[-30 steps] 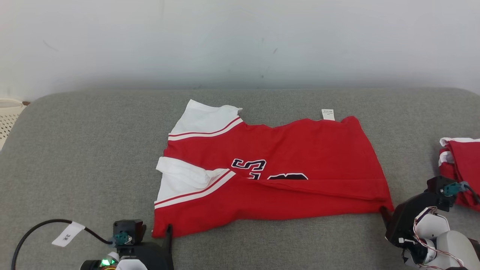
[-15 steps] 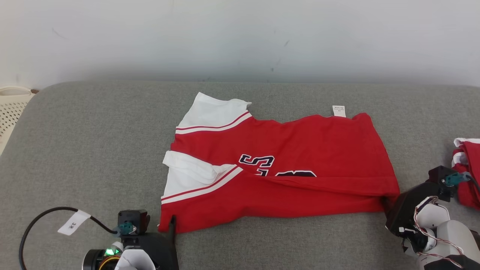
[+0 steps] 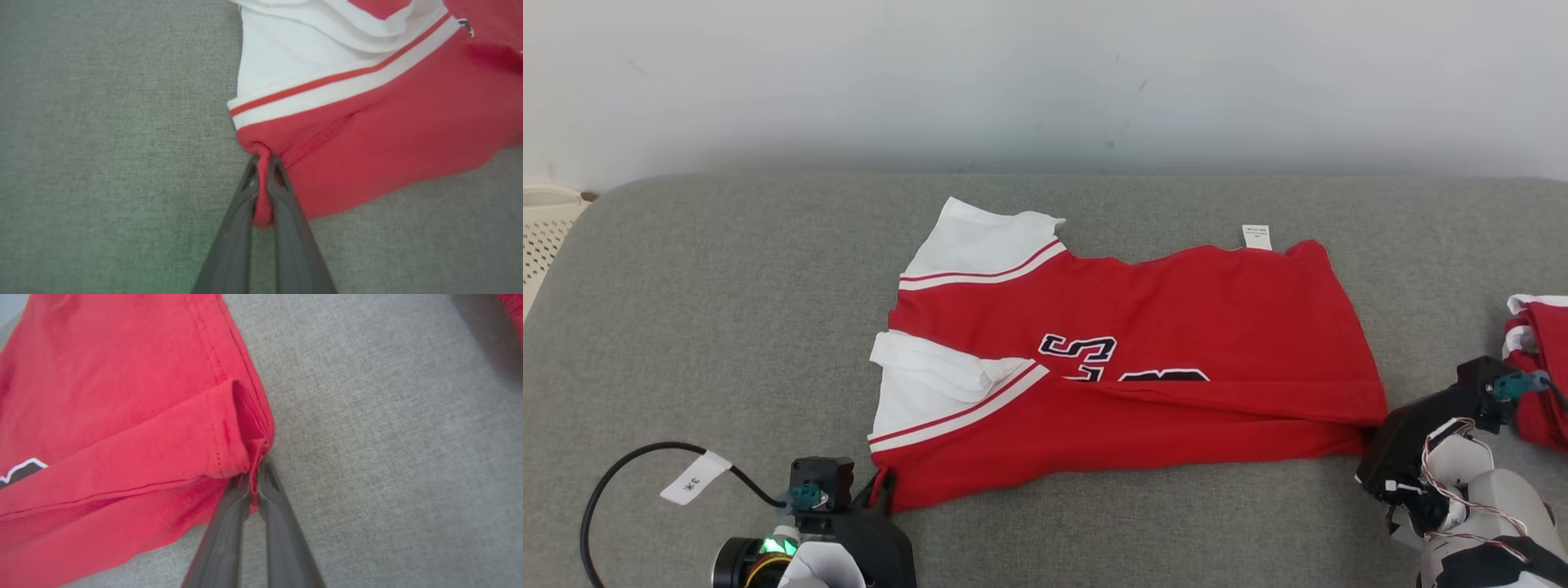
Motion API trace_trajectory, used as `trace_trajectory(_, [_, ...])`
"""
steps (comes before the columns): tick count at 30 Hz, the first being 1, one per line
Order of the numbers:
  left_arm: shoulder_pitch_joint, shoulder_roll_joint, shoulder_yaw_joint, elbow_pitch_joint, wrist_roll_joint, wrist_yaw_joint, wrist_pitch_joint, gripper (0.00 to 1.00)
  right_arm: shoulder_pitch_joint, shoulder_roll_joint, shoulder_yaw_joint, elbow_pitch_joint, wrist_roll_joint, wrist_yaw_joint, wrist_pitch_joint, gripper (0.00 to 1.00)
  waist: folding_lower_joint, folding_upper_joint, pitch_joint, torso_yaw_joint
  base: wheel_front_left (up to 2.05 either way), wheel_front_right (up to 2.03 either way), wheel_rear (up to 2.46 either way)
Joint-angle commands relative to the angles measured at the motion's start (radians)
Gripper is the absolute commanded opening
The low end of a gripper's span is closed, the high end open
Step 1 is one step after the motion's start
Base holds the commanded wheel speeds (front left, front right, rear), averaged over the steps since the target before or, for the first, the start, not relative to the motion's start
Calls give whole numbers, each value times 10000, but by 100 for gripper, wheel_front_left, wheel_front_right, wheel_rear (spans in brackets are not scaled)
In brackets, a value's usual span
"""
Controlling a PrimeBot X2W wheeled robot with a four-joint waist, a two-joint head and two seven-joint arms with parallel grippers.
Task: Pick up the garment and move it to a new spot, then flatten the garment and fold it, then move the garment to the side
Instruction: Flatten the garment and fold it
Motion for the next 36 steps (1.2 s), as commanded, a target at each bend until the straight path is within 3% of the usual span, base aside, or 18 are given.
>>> trace_trajectory(1, [146, -10, -33, 190, -71, -91, -9, 0, 89, 41, -4, 209, 251, -24, -73, 0, 0, 0, -97, -38, 0, 0, 0])
trace_trajectory(6, [440, 38, -11, 226, -245, -312, -136, 0, 494, 29, 147, 68, 1065, -24, -405, 0, 0, 0, -571, -96, 0, 0, 0])
trace_trajectory(12, [1017, 363, -15, -211, -423, -459, -126, 0, 1458, 14, 394, -985, 1699, -24, -273, 0, 0, 0, -1113, -252, 0, 0, 0])
trace_trajectory(19, [1990, 995, 206, -1542, -754, -182, -30, 0, 2885, -5, 308, -2953, 2539, -24, 494, 0, 0, 0, -1424, -411, 0, 0, 0])
trace_trajectory(21, [2385, 1142, 304, -2092, -880, -72, 62, 0, 3383, -11, 272, -3582, 2820, -24, 774, 0, 0, 0, -1489, -436, 0, 0, 0])
trace_trajectory(26, [3643, 1690, 274, -3753, -883, 746, 345, 0, 4953, -11, 142, -5306, 3505, -24, 1275, 0, 0, 0, -1563, -535, 0, 0, 0])
trace_trajectory(30, [4317, 2022, 224, -4722, -728, 1339, 492, 0, 5812, -12, 212, -5923, 3804, -24, 1464, 0, 0, 0, -1562, -564, 0, 0, 0])
trace_trajectory(33, [4513, 2087, 91, -5056, -609, 1466, 544, 0, 6122, -11, 246, -5960, 4024, -24, 1458, 0, 0, 0, -1558, -548, 0, 0, 0])
trace_trajectory(34, [4557, 2106, 45, -5169, -533, 1504, 514, 49, 6230, -11, 277, -5890, 4098, -24, 1433, 38, 0, 0, -1554, -556, 0, 0, 0])
trace_trajectory(35, [4572, 2129, 28, -5228, -457, 1562, 448, 100, 6345, -6, 350, -5812, 3982, -24, 1457, 100, 0, 0, -1552, -576, 0, 0, 0])
trace_trajectory(36, [4599, 2136, 5, -5269, -419, 1608, 428, 100, 6389, -2, 427, -5783, 3859, -24, 1448, 100, 0, 0, -1553, -597, 0, 0, 0])
